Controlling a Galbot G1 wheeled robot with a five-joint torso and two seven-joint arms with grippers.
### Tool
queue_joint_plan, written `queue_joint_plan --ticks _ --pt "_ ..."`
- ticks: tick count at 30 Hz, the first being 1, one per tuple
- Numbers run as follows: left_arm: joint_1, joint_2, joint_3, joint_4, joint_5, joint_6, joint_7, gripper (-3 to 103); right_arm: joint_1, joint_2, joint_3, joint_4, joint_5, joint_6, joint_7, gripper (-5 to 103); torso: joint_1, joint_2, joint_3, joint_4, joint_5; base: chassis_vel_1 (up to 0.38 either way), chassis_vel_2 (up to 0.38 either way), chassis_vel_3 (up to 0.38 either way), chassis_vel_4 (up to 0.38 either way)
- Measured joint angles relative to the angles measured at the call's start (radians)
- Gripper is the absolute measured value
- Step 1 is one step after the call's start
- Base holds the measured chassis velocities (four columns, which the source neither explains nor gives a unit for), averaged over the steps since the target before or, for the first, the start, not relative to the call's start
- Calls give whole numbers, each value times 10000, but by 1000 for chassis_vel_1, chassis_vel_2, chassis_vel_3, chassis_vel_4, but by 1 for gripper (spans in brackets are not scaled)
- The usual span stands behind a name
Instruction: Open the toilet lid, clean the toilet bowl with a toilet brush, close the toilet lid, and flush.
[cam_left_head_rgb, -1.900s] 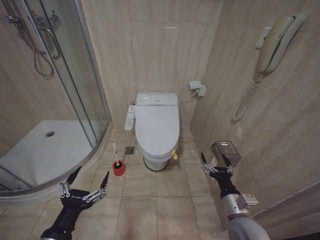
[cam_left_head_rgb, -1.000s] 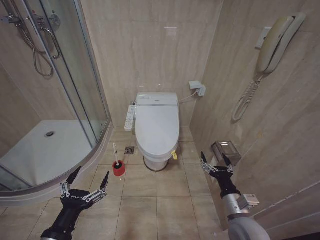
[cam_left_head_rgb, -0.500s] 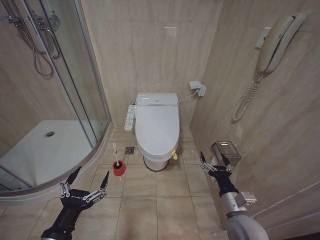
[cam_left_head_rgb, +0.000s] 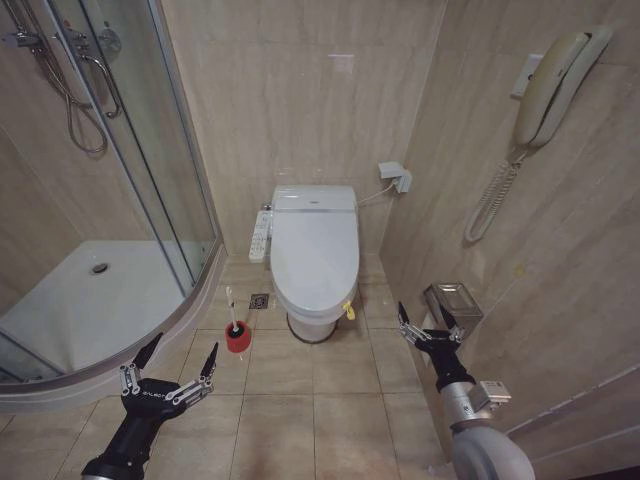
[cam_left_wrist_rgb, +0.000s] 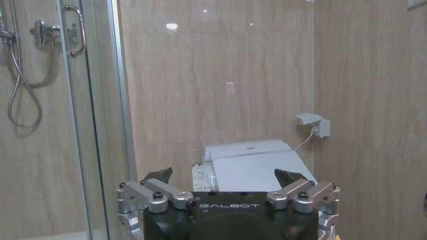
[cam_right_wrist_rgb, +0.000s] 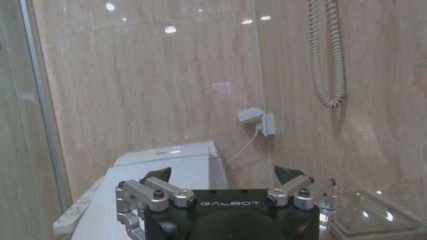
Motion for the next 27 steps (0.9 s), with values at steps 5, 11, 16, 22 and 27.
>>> queue_joint_plan --ticks 5,11,16,22,27 --pt "0 0 0 0 0 0 0 100 -31 -14 -1 78 72 45 3 100 -2 0 -1 -3 1 -88 95 84 -110" --pt "0 0 0 0 0 0 0 100 -107 -41 -3 140 127 125 -3 100 4 -2 3 -2 0 -161 161 174 -163" --pt "0 0 0 0 0 0 0 100 -117 -59 -46 139 140 182 -22 100 5 -2 2 -3 -1 -168 186 189 -183" --pt "0 0 0 1 0 0 0 100 -94 -42 -104 144 137 187 11 100 4 -3 2 -2 2 -149 153 153 -158" --pt "0 0 0 0 0 0 0 100 -98 -25 -114 144 137 186 11 100 1 -1 1 -1 1 -121 105 125 -121"
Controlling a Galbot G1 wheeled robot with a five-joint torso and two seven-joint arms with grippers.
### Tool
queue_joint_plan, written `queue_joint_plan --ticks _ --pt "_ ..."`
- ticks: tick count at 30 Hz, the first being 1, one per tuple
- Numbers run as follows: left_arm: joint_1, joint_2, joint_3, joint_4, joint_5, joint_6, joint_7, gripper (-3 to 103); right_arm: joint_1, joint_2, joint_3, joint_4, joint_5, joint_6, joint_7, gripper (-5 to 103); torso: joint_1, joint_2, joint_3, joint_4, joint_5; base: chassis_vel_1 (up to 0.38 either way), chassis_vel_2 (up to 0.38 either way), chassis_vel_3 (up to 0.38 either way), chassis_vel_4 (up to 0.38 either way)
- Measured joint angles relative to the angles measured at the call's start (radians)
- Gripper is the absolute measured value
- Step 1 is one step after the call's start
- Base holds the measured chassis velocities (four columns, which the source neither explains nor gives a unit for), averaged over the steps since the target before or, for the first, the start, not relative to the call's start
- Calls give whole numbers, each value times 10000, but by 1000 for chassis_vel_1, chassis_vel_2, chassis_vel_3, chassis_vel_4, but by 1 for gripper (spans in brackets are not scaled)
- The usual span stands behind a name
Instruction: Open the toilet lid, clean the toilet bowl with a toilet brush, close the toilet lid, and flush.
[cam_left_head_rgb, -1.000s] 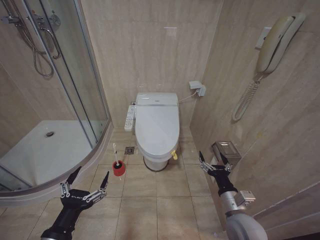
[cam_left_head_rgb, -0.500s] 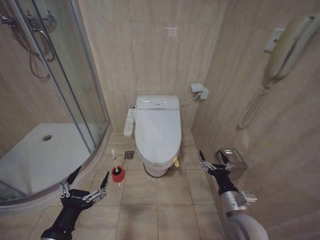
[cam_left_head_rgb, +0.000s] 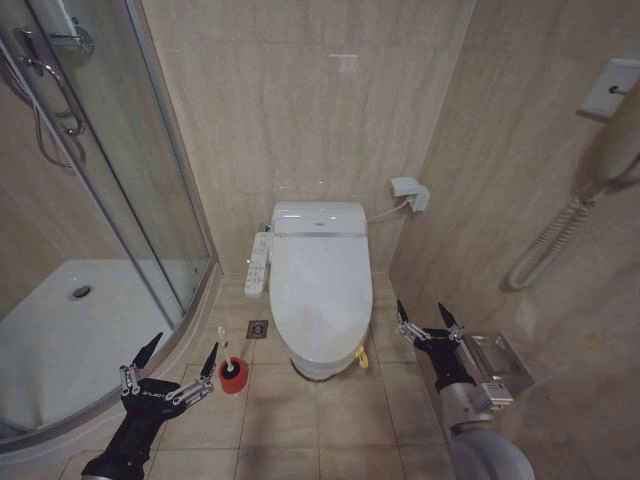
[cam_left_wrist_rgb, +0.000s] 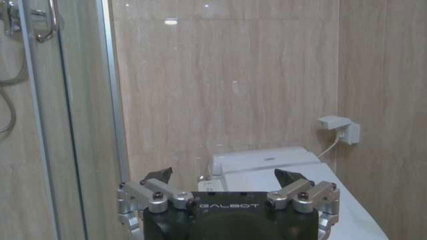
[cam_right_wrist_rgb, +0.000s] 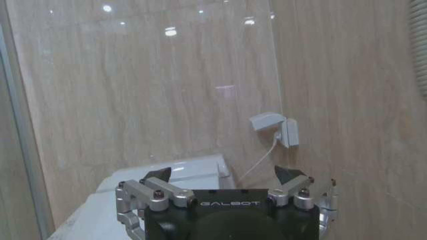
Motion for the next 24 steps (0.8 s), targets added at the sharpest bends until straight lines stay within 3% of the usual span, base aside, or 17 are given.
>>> queue_joint_plan --ticks 8,15,24 --pt "0 0 0 0 0 0 0 100 -54 4 1 -25 -4 39 -11 100 -4 3 -1 -2 0 -113 116 116 -113" --pt "0 1 -1 0 0 0 0 100 -471 -208 8 -182 -205 598 -126 100 7 -1 3 0 -1 -127 134 112 -121" --pt "2 0 0 0 0 0 0 100 -1748 -406 30 -332 -427 1098 -414 100 -7 3 -3 -5 0 -2 -24 -14 17"
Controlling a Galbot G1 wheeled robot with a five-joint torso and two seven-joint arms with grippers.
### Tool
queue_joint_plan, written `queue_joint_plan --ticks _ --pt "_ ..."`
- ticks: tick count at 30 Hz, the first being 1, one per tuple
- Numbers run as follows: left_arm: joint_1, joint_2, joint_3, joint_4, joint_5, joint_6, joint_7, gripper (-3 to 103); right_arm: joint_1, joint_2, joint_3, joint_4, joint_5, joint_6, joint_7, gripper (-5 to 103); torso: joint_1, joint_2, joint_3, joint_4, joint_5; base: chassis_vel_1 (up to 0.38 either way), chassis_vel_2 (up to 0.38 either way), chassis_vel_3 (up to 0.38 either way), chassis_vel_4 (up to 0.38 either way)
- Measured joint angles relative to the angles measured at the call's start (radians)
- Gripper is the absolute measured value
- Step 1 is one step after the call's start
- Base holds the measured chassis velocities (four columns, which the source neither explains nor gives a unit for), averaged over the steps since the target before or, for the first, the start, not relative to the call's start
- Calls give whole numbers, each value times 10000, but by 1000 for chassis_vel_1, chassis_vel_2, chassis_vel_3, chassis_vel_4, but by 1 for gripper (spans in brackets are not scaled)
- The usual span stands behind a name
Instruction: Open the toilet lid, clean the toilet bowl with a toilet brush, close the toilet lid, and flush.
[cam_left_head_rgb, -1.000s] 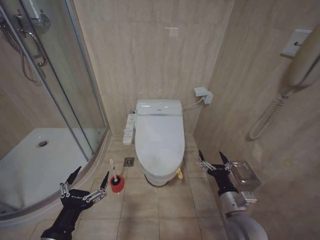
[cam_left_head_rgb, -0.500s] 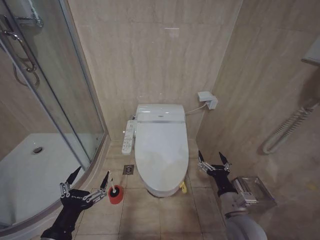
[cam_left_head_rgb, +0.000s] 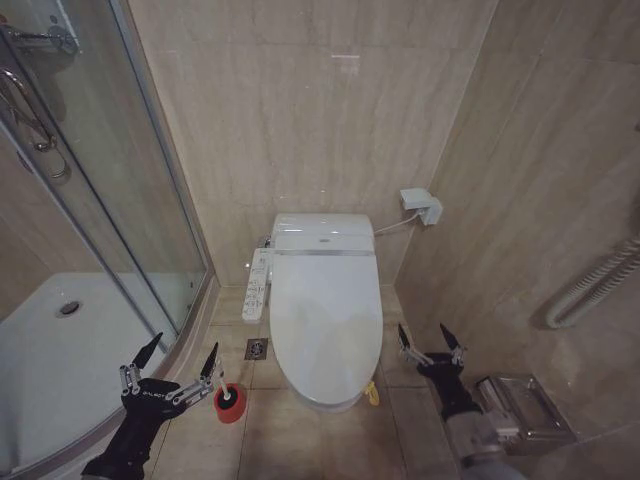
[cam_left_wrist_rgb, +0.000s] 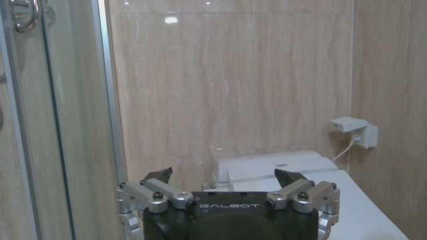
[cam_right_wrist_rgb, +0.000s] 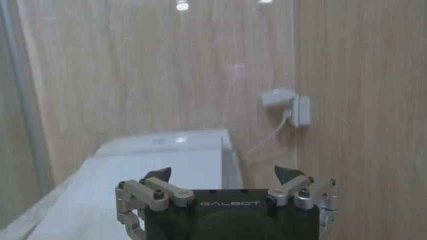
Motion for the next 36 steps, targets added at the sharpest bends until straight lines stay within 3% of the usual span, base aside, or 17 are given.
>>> queue_joint_plan --ticks 14,27,36 --pt "0 0 0 0 0 0 0 100 -1298 498 -325 -1355 -710 1120 -1007 100 6 0 2 4 -2 0 0 0 0" --pt "0 0 0 0 0 0 0 100 -93 755 -470 -4690 -1194 1583 -1322 100 6 -2 3 4 0 0 0 0 0" --pt "0 0 0 0 0 0 0 100 749 978 -693 -5572 -1498 1774 -1341 100 6 -2 3 4 -2 0 0 0 0"
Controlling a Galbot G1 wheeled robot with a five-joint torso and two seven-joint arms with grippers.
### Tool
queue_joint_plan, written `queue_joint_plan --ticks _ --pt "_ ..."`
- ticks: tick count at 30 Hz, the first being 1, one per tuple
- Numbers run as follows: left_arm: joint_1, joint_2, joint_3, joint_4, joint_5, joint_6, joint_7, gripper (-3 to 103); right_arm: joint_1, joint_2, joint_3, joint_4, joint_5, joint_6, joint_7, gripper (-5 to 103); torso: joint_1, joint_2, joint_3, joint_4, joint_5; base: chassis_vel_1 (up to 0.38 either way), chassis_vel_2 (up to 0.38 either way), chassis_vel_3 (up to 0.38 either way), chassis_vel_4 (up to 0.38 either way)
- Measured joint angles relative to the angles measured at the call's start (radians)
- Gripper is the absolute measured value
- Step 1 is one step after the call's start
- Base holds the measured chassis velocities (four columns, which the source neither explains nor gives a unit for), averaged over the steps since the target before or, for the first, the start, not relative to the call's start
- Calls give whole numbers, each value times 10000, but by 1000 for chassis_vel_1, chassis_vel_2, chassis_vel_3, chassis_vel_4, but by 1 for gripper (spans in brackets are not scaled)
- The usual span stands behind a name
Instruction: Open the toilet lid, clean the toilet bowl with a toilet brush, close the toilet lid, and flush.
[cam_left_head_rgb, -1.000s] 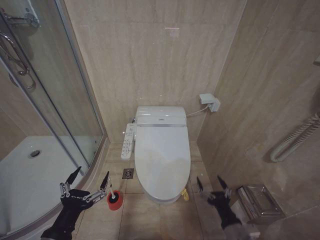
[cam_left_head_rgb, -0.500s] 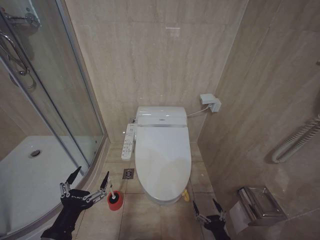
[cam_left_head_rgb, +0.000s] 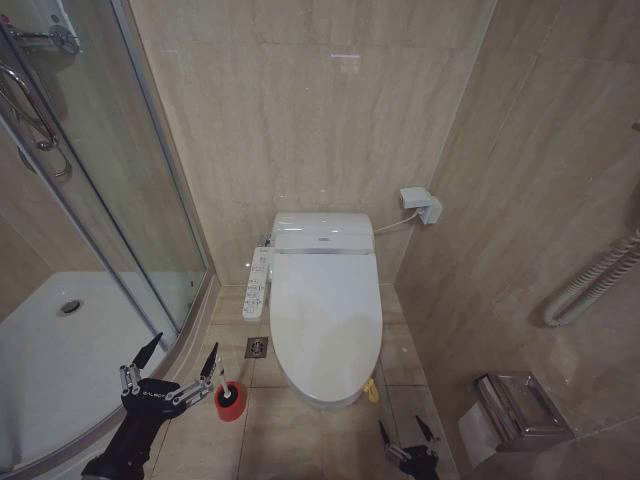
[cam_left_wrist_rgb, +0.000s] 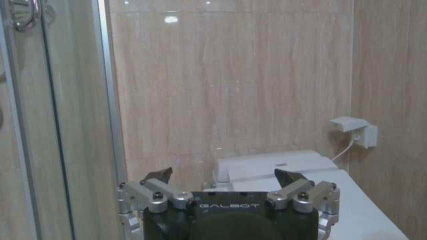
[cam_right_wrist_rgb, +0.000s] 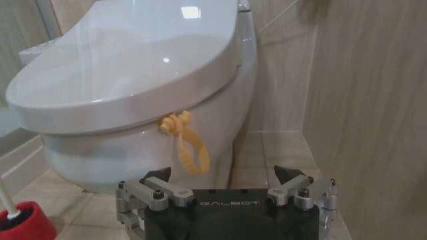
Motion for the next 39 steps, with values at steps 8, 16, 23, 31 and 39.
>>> queue_joint_plan --ticks 8,16,23,31,39 --pt "0 0 0 0 0 0 0 100 1111 211 -234 -865 -248 27 74 100 1 0 0 1 0 0 0 0 0" --pt "0 0 0 0 1 0 0 100 1669 204 -361 -1692 -274 59 150 100 0 0 0 -1 1 0 0 0 0" --pt "0 0 0 0 0 0 0 100 2076 209 -399 -1951 -249 51 191 100 1 0 0 0 1 0 0 0 0" --pt "0 0 0 0 0 0 0 100 2181 226 -483 -1988 -231 37 216 102 1 0 0 0 0 0 0 0 0" --pt "0 0 0 0 0 0 0 100 2226 216 -496 -2086 -212 97 159 78 0 0 0 0 1 0 0 0 0"
